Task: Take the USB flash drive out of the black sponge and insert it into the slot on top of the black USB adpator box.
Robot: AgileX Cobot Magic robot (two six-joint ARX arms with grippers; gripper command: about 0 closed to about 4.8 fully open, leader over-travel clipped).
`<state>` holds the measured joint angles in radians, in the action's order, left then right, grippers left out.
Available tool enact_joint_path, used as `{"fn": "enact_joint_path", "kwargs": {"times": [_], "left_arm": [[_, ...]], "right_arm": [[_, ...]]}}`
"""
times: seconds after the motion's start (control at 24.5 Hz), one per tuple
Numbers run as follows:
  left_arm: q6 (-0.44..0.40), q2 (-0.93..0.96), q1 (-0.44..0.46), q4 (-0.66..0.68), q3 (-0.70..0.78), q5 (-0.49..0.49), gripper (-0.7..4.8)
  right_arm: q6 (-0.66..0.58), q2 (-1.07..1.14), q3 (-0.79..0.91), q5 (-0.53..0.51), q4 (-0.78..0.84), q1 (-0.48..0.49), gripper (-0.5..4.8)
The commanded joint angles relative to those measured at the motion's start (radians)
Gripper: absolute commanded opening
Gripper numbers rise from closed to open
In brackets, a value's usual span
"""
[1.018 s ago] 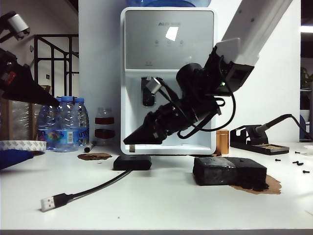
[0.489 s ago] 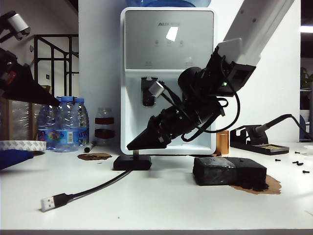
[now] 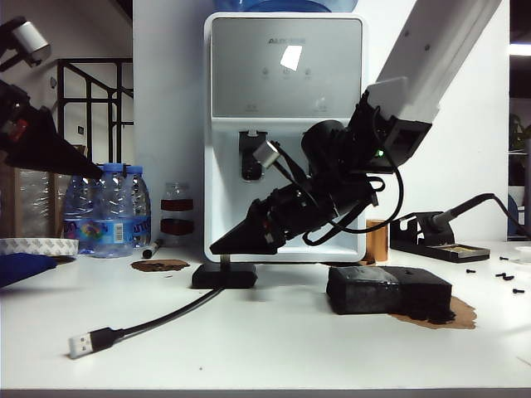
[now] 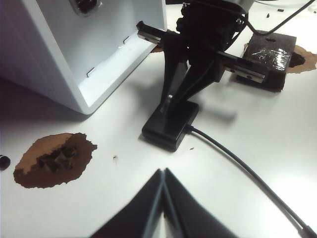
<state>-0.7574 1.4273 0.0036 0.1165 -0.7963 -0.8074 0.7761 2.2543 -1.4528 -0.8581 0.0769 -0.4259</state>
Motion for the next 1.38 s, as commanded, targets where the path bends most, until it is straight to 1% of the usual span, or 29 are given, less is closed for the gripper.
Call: {"fn": "enact_joint_path", "kwargs": {"times": [0.04,0.24,0.41,0.49,0.57,0.69,0.9,0.94,1.14,1.22,1.3,1.38], "left_arm": [[-0.005,0.000,-0.001,0.006,-0.001,-0.028,-0.04],[-0.008,0.000,-0.001,0.050,-0.001,-0.046,-0.04],[-0.061,0.000,-0.001,0.096,-0.001,-0.049,-0.04],[-0.083,0.000,-0.001,0.121,-0.001,-0.050,-0.04],[-0.084,0.000,-0.001,0.131,-0.001,-0.049,-0.04],[-0.084,0.000,-0.001,0.131,-0.001,-0.052,-0.04],[-0.084,0.000,-0.002,0.130,-0.001,-0.056,-0.04],[-0.084,0.000,-0.002,0.130,-0.001,-0.059,-0.04],[-0.084,0.000,-0.002,0.130,-0.001,-0.075,-0.04],[-0.084,0.000,-0.002,0.130,-0.001,-0.076,-0.04],[-0.084,0.000,-0.002,0.130,-0.001,-0.076,-0.04],[-0.084,0.000,-0.002,0.130,-0.001,-0.076,-0.04]], "right_arm": [[-0.036,-0.008,0.001,-0.052,-0.040,-0.005,-0.01],[-0.031,-0.027,0.000,-0.034,-0.096,-0.002,-0.01],[-0.007,-0.026,0.001,-0.016,-0.116,0.003,-0.01],[0.011,-0.025,0.001,-0.008,-0.115,0.003,-0.01],[0.040,-0.026,0.000,0.024,-0.108,0.003,-0.01],[0.040,-0.026,0.000,0.051,-0.085,0.005,-0.01],[0.043,-0.012,0.000,0.048,-0.022,0.005,-0.01],[0.024,-0.006,0.001,0.047,-0.026,0.005,-0.01],[0.009,-0.003,0.001,-0.023,-0.032,0.005,-0.01],[-0.016,-0.003,0.001,-0.030,-0.034,0.005,-0.01],[-0.016,-0.003,0.001,-0.048,-0.029,0.005,-0.01],[-0.016,-0.003,0.001,-0.042,-0.021,0.005,-0.01]]}}
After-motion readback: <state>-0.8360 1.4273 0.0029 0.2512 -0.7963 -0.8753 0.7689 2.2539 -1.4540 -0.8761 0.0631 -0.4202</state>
